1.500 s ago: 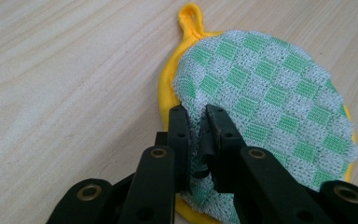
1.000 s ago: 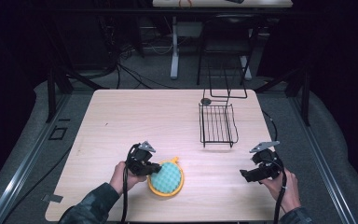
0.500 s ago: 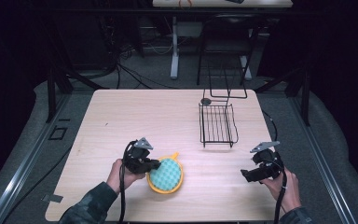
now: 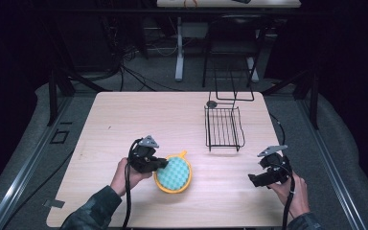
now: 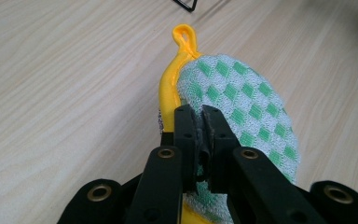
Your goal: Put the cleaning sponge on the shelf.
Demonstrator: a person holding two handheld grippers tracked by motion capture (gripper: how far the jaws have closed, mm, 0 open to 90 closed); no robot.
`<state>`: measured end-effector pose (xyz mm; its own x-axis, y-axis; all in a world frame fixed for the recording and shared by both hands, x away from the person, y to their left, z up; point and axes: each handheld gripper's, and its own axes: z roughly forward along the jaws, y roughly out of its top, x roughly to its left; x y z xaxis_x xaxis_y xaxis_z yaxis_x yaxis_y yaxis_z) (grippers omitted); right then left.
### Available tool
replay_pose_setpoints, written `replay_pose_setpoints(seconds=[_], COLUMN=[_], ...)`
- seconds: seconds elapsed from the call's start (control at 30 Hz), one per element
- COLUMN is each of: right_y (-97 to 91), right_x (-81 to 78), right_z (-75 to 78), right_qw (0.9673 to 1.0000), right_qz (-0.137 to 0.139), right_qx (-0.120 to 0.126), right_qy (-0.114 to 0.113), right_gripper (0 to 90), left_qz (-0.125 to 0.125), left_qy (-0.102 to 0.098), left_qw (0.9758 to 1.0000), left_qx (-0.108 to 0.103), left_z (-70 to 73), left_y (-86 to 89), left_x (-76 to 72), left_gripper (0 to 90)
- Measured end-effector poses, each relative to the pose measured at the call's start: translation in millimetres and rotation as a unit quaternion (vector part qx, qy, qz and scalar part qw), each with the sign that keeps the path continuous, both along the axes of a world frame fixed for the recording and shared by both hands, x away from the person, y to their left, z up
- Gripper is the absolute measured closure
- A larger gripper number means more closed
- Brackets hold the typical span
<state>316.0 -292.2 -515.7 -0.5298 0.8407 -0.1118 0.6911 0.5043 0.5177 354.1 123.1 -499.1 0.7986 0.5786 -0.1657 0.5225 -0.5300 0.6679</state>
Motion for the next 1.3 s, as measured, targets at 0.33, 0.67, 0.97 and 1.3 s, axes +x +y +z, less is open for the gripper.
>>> replay_pose_setpoints(seconds=[0.33, 0.67, 0.97, 1.3], right_y=[0.6, 1.8, 1.9, 1.8], right_x=[-0.6, -0.2, -0.7, -0.9], right_z=[0.3, -0.1, 2.0, -0.1], right_qw=[1.0000, 1.0000, 1.0000, 1.0000], right_qz=[-0.001, 0.002, 0.002, 0.001], right_qx=[-0.002, -0.001, -0.001, -0.002], right_qy=[-0.003, -0.005, -0.007, -0.007], right_gripper=[6.7, 6.6, 6.7, 6.7], left_qz=[-0.009, -0.019, -0.026, -0.041], left_qy=[-0.009, -0.013, -0.017, -0.023], left_qw=[0.9998, 0.9993, 0.9988, 0.9981], left_qx=[-0.017, -0.028, -0.037, -0.040], left_z=[10.7, 16.6, 22.1, 30.9], left_y=[-13.7, -25.1, -35.4, -54.2], left_x=[9.7, 18.5, 24.7, 35.5], left_gripper=[85.9, 86.0, 86.0, 86.0])
